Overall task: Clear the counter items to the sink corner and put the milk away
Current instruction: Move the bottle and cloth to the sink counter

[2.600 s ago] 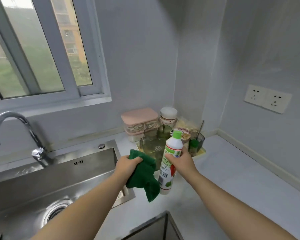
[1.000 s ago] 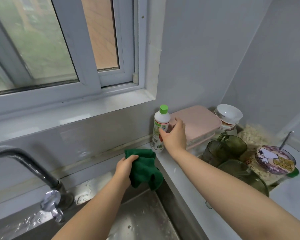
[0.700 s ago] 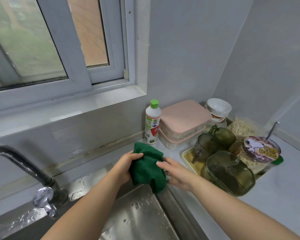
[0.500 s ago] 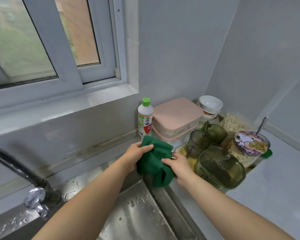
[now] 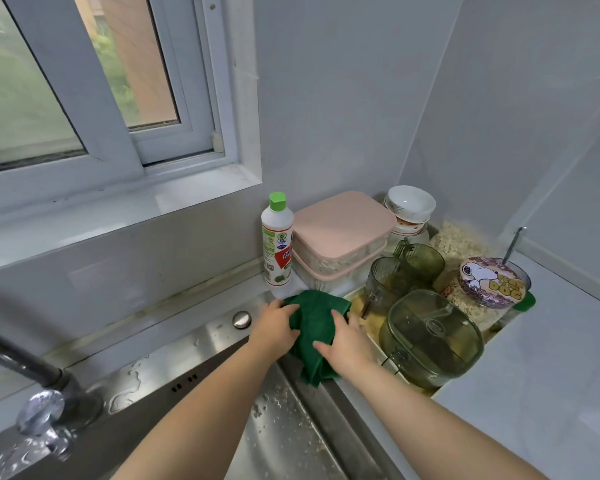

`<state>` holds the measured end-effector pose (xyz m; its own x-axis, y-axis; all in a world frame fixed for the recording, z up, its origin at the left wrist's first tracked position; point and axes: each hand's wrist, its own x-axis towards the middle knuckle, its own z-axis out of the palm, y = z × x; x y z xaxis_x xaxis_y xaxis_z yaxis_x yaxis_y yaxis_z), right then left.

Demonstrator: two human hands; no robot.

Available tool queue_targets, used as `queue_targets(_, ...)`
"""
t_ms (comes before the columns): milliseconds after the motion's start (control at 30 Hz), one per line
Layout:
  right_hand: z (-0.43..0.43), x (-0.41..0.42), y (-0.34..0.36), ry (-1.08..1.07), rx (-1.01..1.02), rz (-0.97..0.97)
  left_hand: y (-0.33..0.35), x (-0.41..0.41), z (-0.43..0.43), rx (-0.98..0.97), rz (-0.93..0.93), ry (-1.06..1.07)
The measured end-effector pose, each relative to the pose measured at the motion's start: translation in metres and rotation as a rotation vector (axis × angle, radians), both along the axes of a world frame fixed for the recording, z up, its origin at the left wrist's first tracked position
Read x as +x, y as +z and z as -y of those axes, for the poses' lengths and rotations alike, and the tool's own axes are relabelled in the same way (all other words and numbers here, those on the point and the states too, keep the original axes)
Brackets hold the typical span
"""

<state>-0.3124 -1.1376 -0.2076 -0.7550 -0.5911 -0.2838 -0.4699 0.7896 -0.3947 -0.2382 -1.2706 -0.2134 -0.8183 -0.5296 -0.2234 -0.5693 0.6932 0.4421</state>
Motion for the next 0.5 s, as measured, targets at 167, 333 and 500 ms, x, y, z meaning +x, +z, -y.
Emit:
queue_targets(167, 0.009, 0.005, -0.015, -0.027, -0.032, 0.097, -0.007, -0.004, -0.003, -0.035, -0.017, 0.033)
queue_targets(333, 0.015, -0.008, -0.011, -0.141, -0.229, 0.16, -0.005, -0.016, -0.003, 0.269, -0.197, 0.227)
queue_targets(500, 0.013, -0.012, -0.001, -0.193, -0.366, 0.053, 0.001, -0.025, 0.006, 0.479, -0.469, 0.371)
